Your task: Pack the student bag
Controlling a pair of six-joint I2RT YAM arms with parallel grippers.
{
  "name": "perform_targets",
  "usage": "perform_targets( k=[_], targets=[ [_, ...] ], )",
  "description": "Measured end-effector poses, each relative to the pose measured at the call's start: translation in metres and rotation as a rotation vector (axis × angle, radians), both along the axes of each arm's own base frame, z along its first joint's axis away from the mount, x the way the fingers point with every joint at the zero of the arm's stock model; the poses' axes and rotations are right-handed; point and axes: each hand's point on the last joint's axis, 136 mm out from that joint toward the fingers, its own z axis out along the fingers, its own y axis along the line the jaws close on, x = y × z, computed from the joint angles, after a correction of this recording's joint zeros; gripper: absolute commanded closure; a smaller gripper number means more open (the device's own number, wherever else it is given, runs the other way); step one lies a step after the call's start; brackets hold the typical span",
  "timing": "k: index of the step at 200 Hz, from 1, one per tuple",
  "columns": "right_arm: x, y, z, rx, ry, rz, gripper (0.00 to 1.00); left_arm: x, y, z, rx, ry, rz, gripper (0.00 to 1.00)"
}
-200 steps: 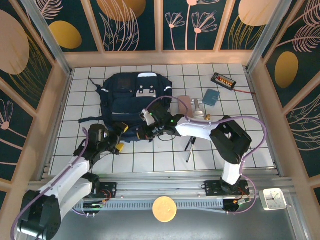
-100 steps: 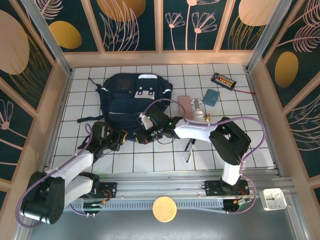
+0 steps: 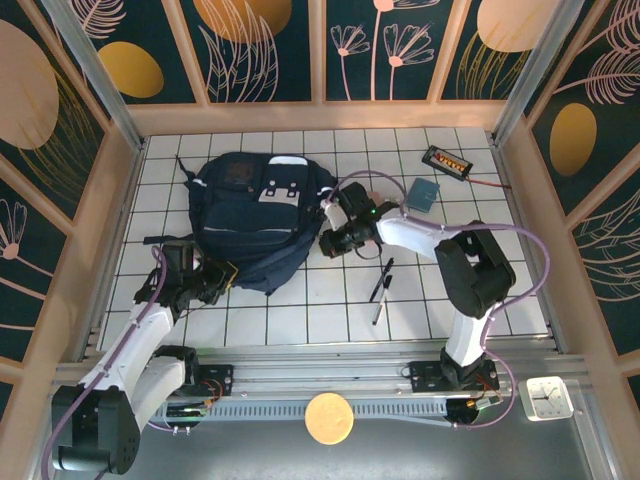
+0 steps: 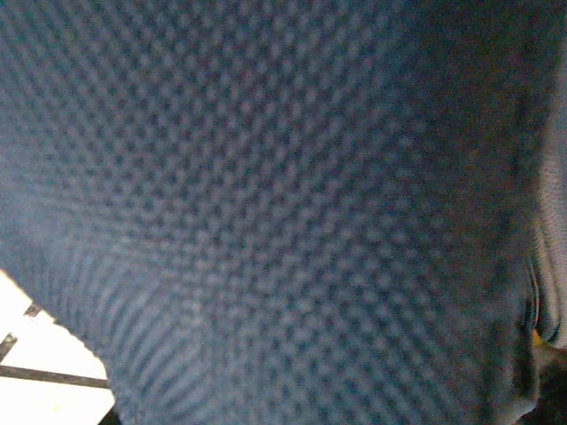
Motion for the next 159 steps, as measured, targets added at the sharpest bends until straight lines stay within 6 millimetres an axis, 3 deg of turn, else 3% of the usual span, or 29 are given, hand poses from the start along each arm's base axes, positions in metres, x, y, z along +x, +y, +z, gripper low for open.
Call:
perform_targets(
  k=[49, 85, 121, 127, 130, 136, 141, 159],
  targets=[
    [0.07, -0.019, -0.017, -0.046, -0.052, -0.054, 1.0, -0.005, -0.004, 0.007, 0.013, -0.022, -0.06, 1.0],
    [0.09, -0.008, -0.016, -0.035, -0.065, -0.023, 1.0, -0.005, -0.002, 0.01, 0.027, -0.043, -0.068, 1.0],
    [0.094, -0.007, -0.018, -0.015, -0.05, -0.007, 1.0, -0.005, 0.0, 0.017, 0.052, -0.051, -0.078, 1.0],
    [0.094, -0.007, -0.017, -0.003, -0.044, -0.003, 0.93, -0.005, 0.0, 0.019, 0.055, -0.054, -0.082, 1.0],
    [0.093, -0.007, -0.016, 0.004, -0.042, 0.001, 0.89, -0.005, 0.0, 0.019, 0.056, -0.055, -0.084, 0.94],
    [0.092, -0.006, -0.015, 0.016, -0.034, 0.005, 0.8, -0.005, 0.0, 0.019, 0.058, -0.055, -0.087, 0.68],
    [0.093, -0.007, -0.015, 0.02, -0.035, 0.007, 0.73, -0.006, 0.0, 0.019, 0.061, -0.052, -0.089, 0.53],
    [0.111, -0.025, -0.014, 0.012, -0.06, -0.056, 0.58, -0.017, 0.005, 0.016, 0.088, -0.013, -0.098, 0.36]
  ],
)
